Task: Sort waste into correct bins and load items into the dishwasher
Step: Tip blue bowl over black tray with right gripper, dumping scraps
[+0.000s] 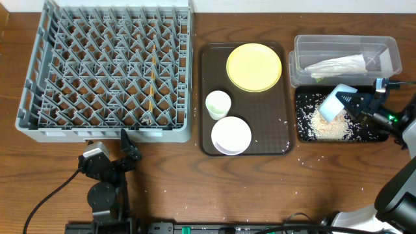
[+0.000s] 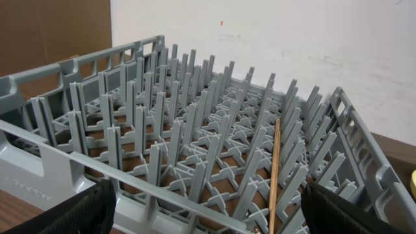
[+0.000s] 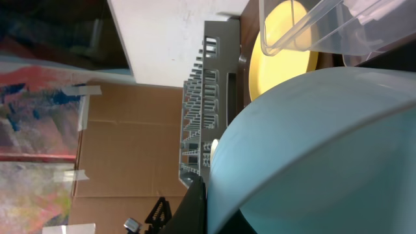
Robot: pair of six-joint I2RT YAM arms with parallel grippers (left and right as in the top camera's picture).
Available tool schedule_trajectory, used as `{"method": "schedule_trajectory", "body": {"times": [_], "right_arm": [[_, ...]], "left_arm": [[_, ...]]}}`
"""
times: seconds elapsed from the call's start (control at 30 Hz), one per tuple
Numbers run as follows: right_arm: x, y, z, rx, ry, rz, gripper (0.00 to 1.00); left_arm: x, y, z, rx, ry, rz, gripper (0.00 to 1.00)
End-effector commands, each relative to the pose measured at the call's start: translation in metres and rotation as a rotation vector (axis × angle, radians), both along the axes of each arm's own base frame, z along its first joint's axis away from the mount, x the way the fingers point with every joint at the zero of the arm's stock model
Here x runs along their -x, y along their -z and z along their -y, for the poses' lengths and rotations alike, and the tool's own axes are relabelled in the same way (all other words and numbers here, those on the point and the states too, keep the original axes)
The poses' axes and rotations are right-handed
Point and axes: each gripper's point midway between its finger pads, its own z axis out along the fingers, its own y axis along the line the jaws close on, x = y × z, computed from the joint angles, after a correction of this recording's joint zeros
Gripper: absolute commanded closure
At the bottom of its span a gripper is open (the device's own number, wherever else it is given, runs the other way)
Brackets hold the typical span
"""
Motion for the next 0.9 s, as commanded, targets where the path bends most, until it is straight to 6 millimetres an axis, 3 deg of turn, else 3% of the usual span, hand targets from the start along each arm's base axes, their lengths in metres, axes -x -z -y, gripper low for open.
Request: {"method": "schedule_trajectory", "body": {"times": [0.0,0.13,0.27,0.57,0.87], "right_arm": [[0.001,-0.007,-0.003,0.012,-0.011,0.037,0.99],[-0.002,-0.006,-0.001,0.034,-0.007,0.048,0.99],[0.002,-0.024,-0.006,-0.057,-0.039,0.099,0.99],[0.004,-0.036,-0.010,-0.125,-0.059,0.094,0.99],[-0.002,-0.015,-0.005,-0.014,-0.013,0.031,0.99]], "left_arm": [[0.000,0.018,-0.001,-0.004,-0.006,-0.044,0.08],[0.000,0.018,-0.001,-0.004,-0.006,-0.044,0.07],[0.000,0.018,-0.001,-0.004,-0.006,-0.044,0.08],[0.000,0.018,-0.001,-0.004,-0.007,-0.044,0.08],[0.000,0.018,-0.001,-0.004,-0.006,-0.044,0.07]]}}
